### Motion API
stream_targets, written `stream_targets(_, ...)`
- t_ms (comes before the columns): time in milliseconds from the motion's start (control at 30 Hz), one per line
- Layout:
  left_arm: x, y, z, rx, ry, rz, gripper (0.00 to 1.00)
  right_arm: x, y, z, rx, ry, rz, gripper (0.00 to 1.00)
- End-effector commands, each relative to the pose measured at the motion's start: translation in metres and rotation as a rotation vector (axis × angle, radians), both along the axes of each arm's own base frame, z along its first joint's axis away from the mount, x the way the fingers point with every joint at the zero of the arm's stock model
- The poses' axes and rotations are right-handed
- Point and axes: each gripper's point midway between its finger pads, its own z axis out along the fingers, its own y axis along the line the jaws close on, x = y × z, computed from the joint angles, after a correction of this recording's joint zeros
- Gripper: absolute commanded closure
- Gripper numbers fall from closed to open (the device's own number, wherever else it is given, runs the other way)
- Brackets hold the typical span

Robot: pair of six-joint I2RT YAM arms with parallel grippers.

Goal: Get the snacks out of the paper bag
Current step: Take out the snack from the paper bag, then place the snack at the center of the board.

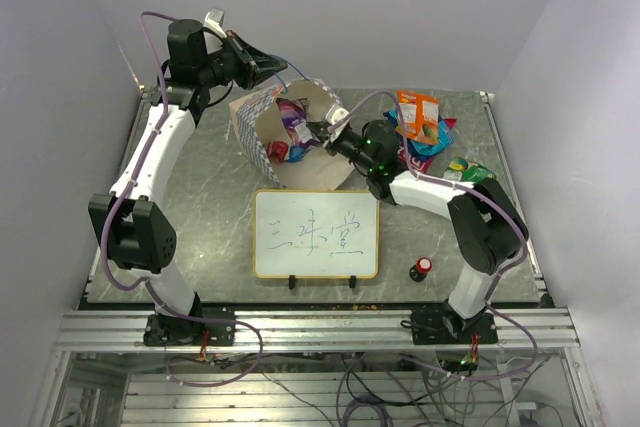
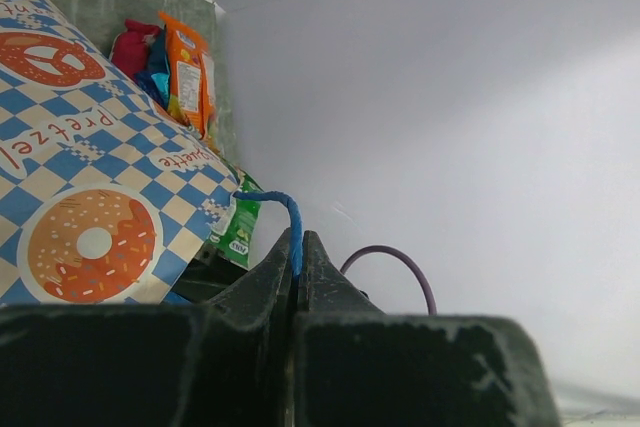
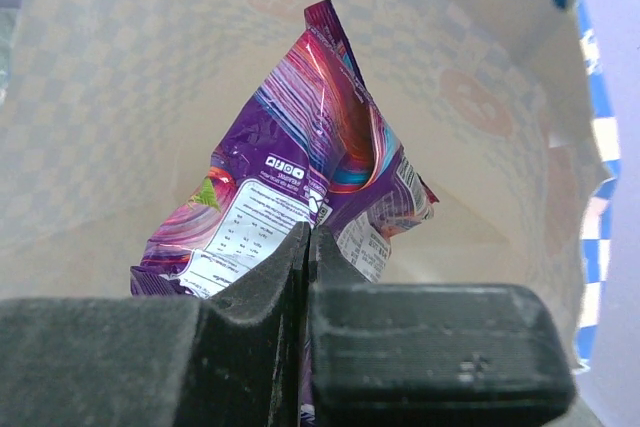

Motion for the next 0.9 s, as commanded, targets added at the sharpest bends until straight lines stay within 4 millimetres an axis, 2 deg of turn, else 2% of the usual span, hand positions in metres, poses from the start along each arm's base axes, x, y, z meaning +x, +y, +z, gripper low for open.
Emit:
stream_targets(0, 0.005, 0.004, 0.013, -0.015, -0.046, 0.018, 0.93, -0.014, -0.007, 0.049, 0.072, -0.064, 0.015, 1.00)
stream_targets(167, 0.008, 0.003, 0.015, -0.017, -0.052, 0.025, 0.93, -0.033, -0.016, 0.065, 0.082, -0.048, 0.035, 1.00)
stream_targets(200, 0.009, 0.004, 0.016, -0.017, -0.055, 0.027, 0.93, -0.040, -0.018, 0.060, 0.070, -0.029, 0.043, 1.00)
stream_targets(233, 0.010, 0.004, 0.017, -0.019, -0.056, 0.029, 0.93, -0.046, -0.022, 0.057, 0.062, -0.019, 0.048, 1.00)
stream_targets(300, 0.010, 0.004, 0.020, -0.019, -0.062, 0.030, 0.93, -0.060, -0.031, 0.066, 0.061, -0.030, 0.048, 1.00)
stream_targets(333, 0.011, 0.004, 0.020, -0.018, -0.062, 0.032, 0.93, -0.063, -0.034, 0.062, 0.045, -0.018, 0.044, 1.00)
stream_targets(433, 0.012, 0.005, 0.018, -0.012, -0.060, 0.038, 0.93, -0.081, -0.050, 0.070, 0.020, -0.025, 0.026, 1.00)
stream_targets(633, 0.013, 0.007, 0.004, 0.006, -0.034, 0.054, 0.93, -0.103, -0.088, 0.083, -0.022, -0.023, -0.079, 1.00)
stream_targets(867, 0.012, 0.012, -0.011, 0.053, 0.001, 0.084, 0.93, -0.113, -0.146, 0.089, -0.069, 0.000, -0.311, 1.00)
